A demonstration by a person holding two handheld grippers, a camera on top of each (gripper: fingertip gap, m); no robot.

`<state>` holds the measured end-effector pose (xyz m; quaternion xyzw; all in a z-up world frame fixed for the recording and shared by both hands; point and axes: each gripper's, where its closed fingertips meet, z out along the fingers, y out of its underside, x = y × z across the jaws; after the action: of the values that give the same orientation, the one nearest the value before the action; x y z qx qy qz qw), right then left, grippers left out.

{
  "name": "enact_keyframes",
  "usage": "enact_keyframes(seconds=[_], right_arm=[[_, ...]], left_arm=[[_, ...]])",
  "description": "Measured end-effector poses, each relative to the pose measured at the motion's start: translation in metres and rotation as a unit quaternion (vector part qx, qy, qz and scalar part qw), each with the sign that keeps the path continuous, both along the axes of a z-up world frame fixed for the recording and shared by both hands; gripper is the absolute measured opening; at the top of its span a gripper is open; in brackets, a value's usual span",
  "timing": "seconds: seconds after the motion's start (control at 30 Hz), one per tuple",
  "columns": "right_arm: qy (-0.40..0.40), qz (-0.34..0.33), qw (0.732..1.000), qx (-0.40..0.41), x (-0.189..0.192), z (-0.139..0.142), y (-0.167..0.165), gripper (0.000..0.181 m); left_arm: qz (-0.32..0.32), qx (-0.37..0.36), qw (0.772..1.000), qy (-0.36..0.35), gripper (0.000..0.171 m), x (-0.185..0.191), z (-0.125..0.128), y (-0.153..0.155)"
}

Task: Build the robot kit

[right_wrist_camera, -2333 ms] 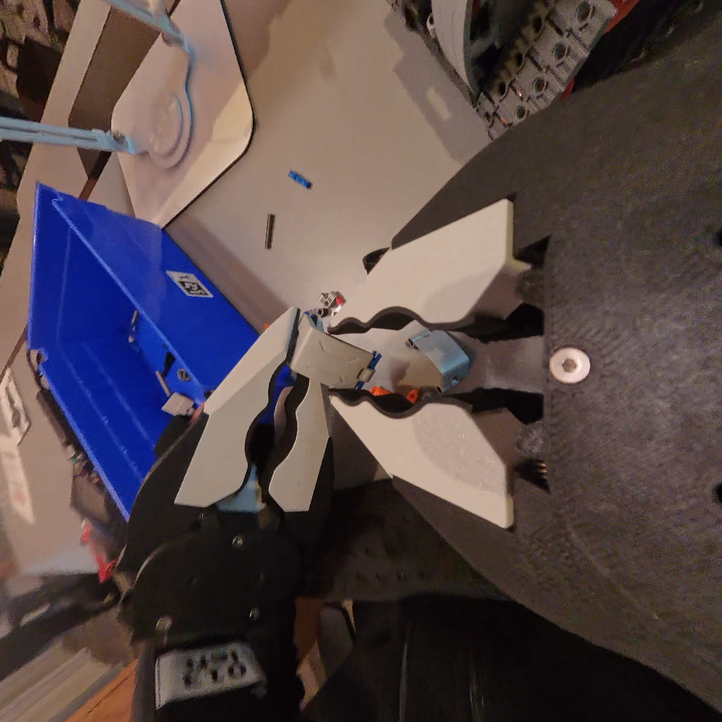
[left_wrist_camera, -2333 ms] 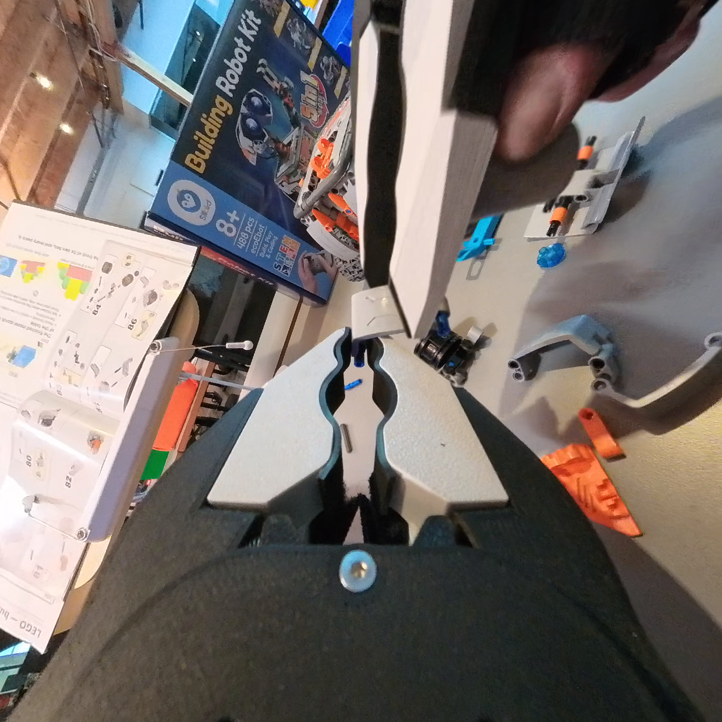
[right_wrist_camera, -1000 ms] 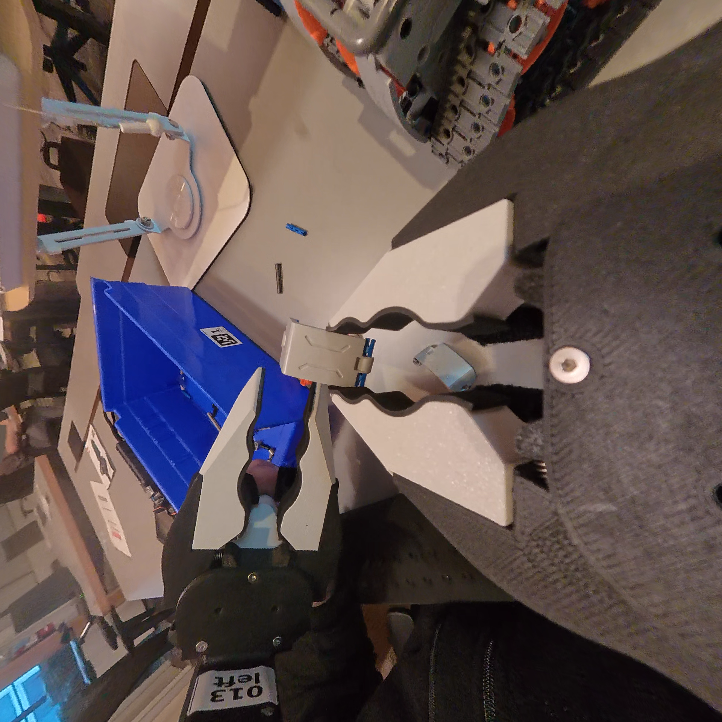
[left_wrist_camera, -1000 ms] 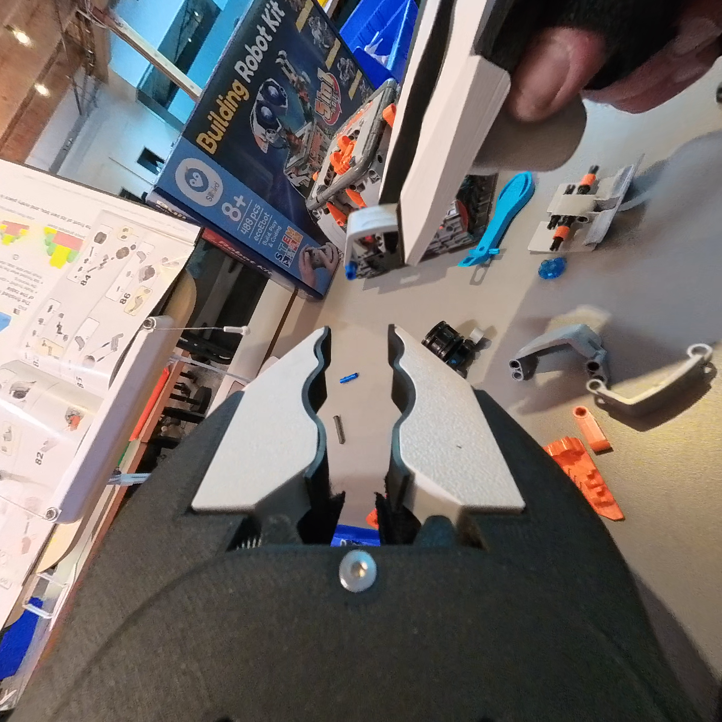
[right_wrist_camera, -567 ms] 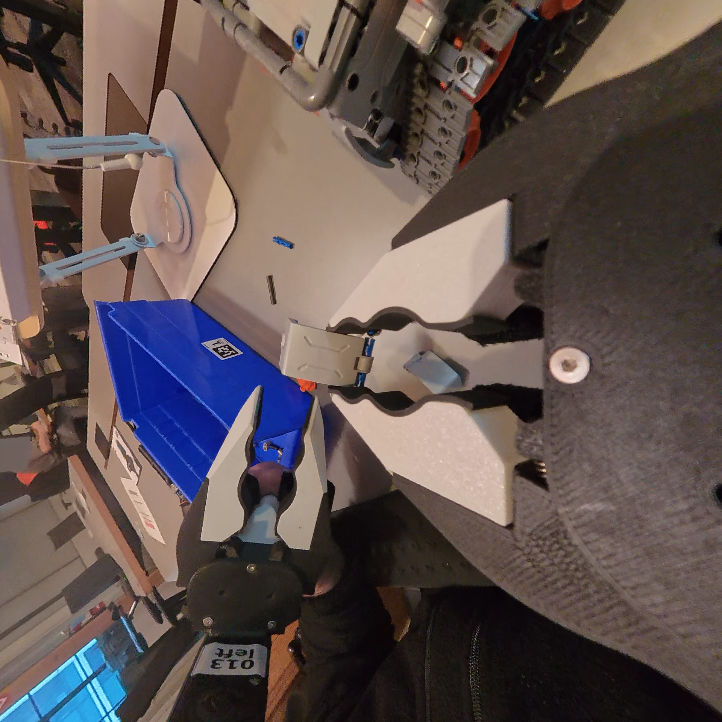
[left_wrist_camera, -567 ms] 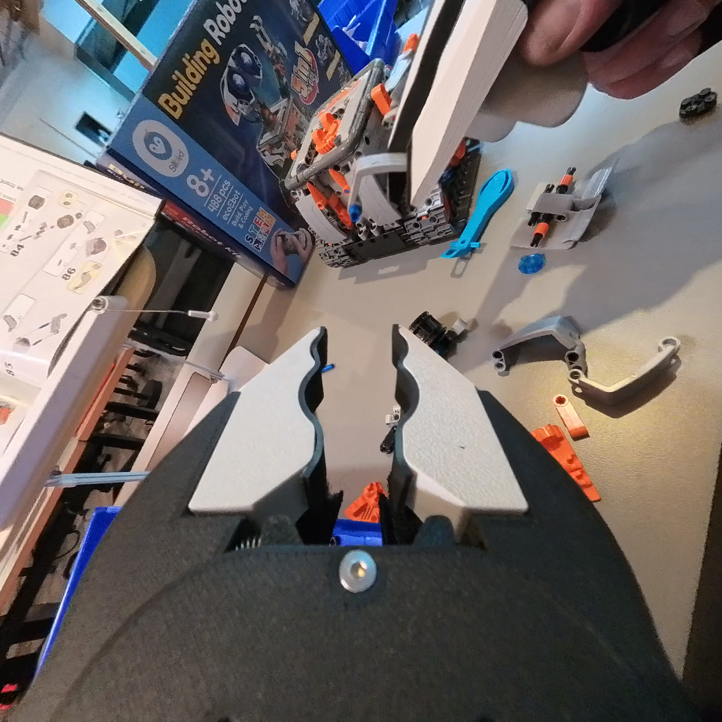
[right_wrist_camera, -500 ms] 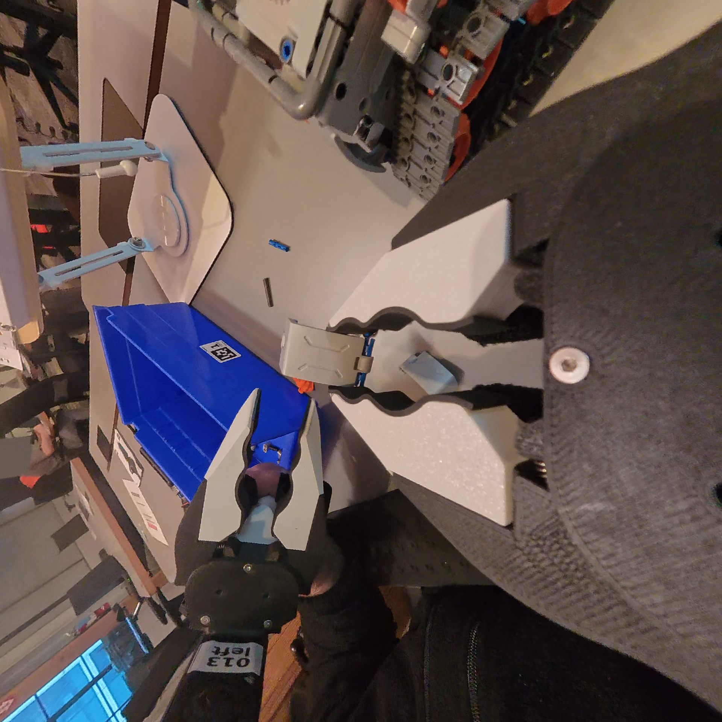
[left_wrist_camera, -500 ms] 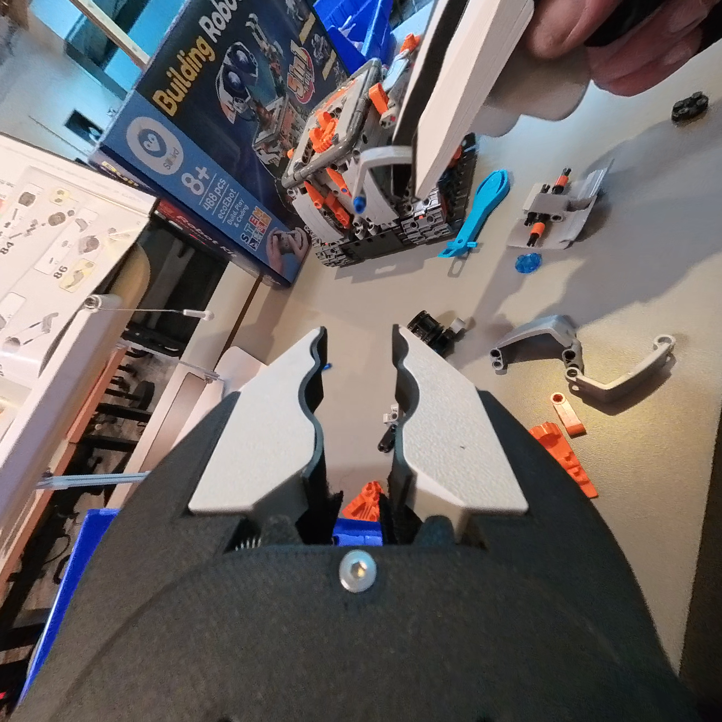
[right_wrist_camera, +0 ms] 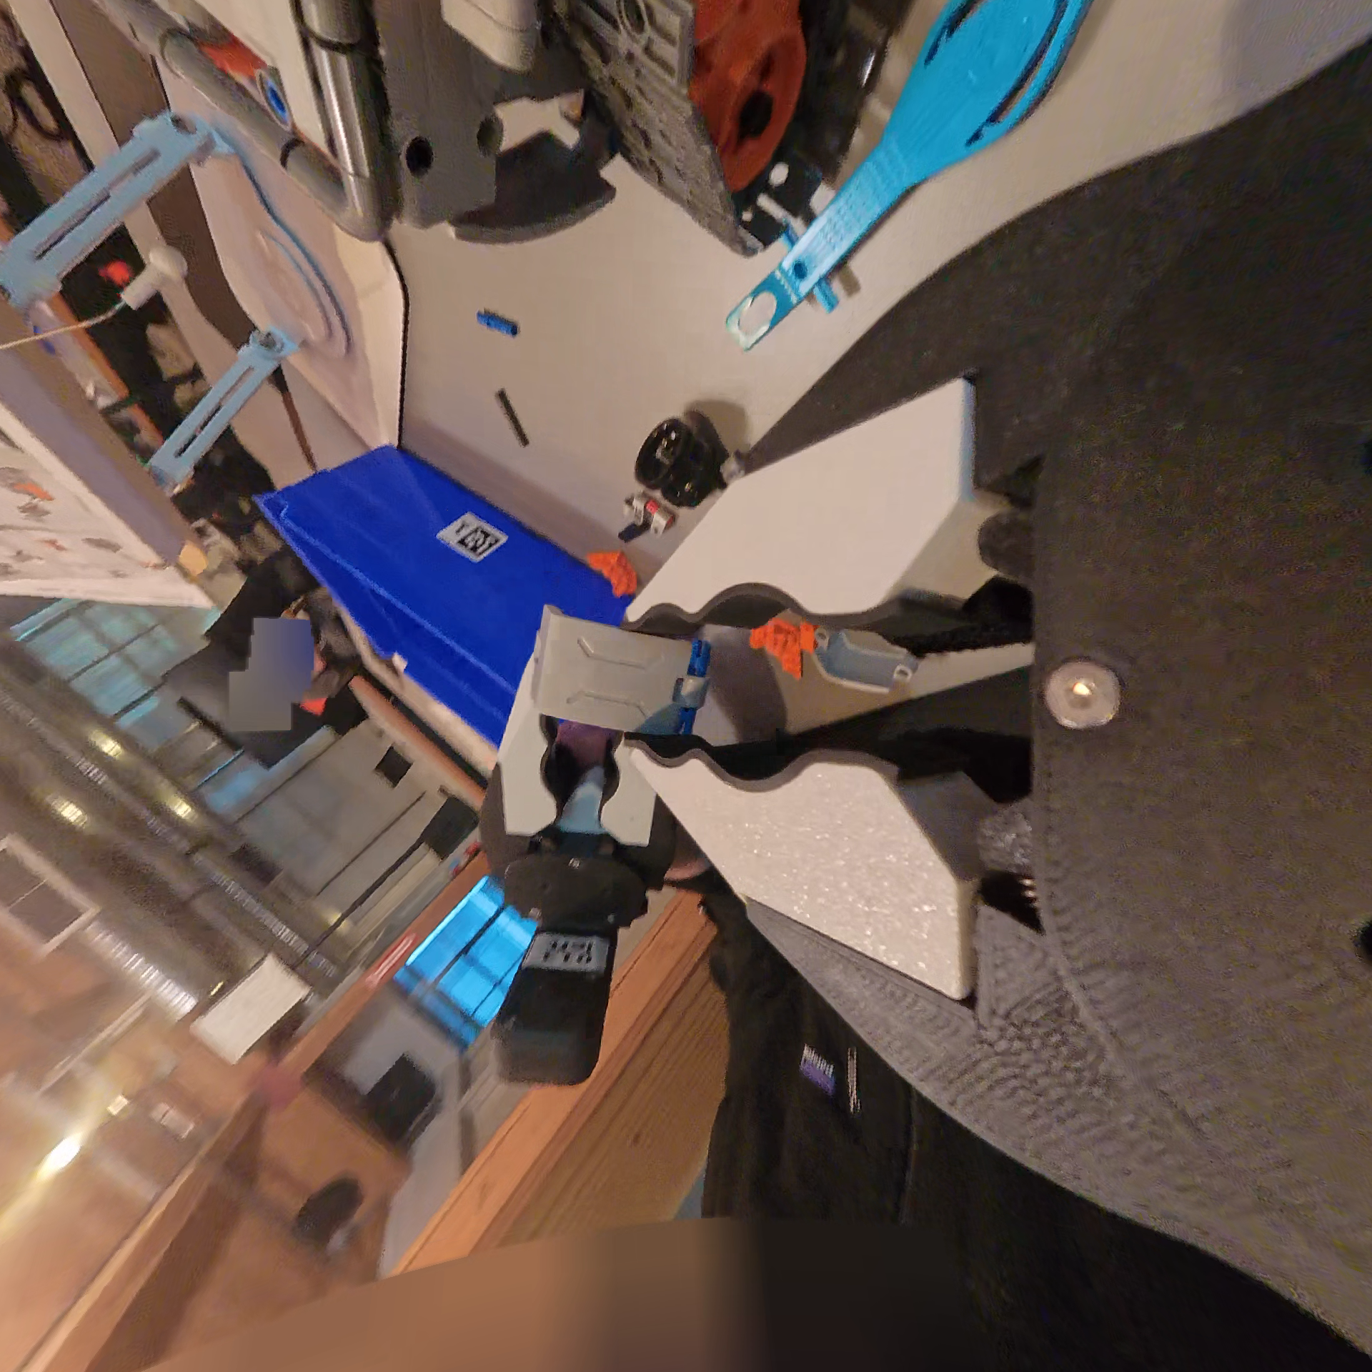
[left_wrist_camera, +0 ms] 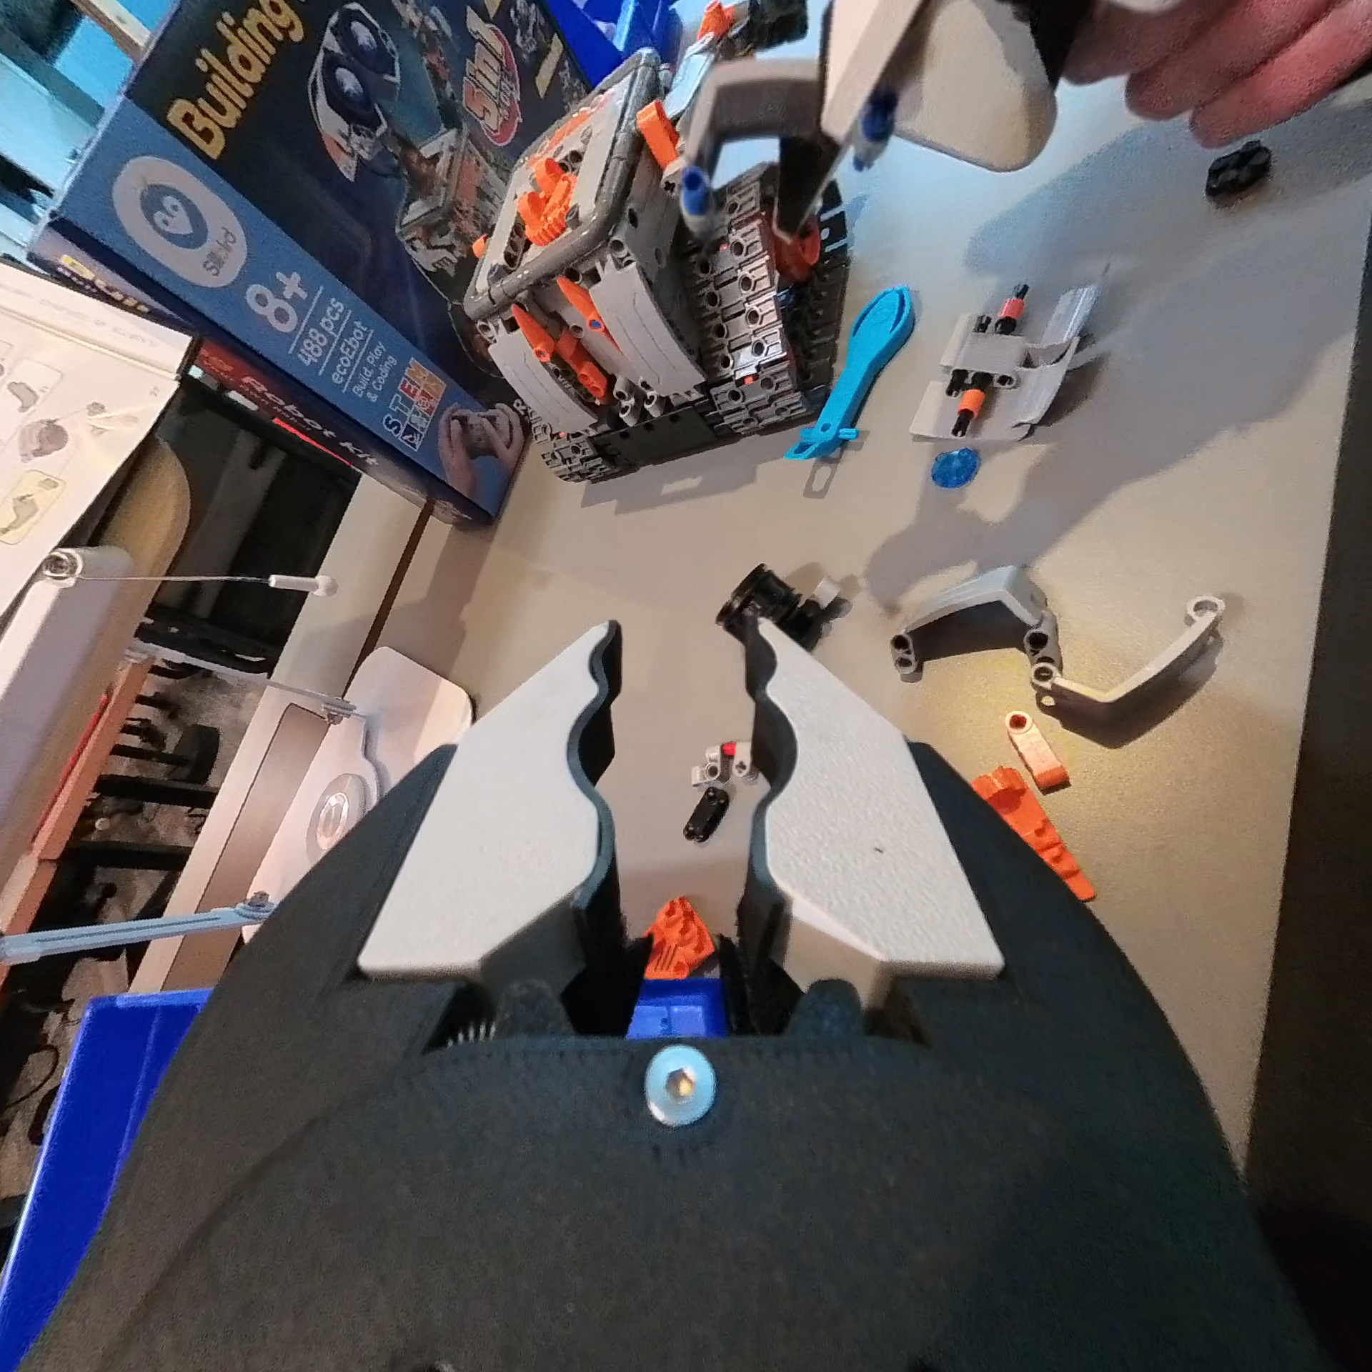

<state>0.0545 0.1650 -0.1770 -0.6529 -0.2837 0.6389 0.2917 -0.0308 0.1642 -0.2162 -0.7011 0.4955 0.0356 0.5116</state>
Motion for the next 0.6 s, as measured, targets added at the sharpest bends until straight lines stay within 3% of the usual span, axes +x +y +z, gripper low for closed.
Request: enact_keyframes(seconds=[0.13,0.27,0.6], right_arm=[[0.077,0.019,0.996,-0.041,0.006,0.012,-0.002,0.024],[0.100,0.009,0.994,-0.050,0.013,0.014,0.001,0.024],[-0.003,-0.007,1.000,-0.020,0.007,-0.015,-0.006,0.024]], left_arm=[[-0.010,-0.005,1.000,0.000,0.031,0.004,-0.002,-0.003],[-0.018,-0.018,1.000,-0.001,0.032,0.006,-0.006,-0.005],[-0.097,-0.093,0.990,0.043,0.034,0.029,-0.043,-0.027]])
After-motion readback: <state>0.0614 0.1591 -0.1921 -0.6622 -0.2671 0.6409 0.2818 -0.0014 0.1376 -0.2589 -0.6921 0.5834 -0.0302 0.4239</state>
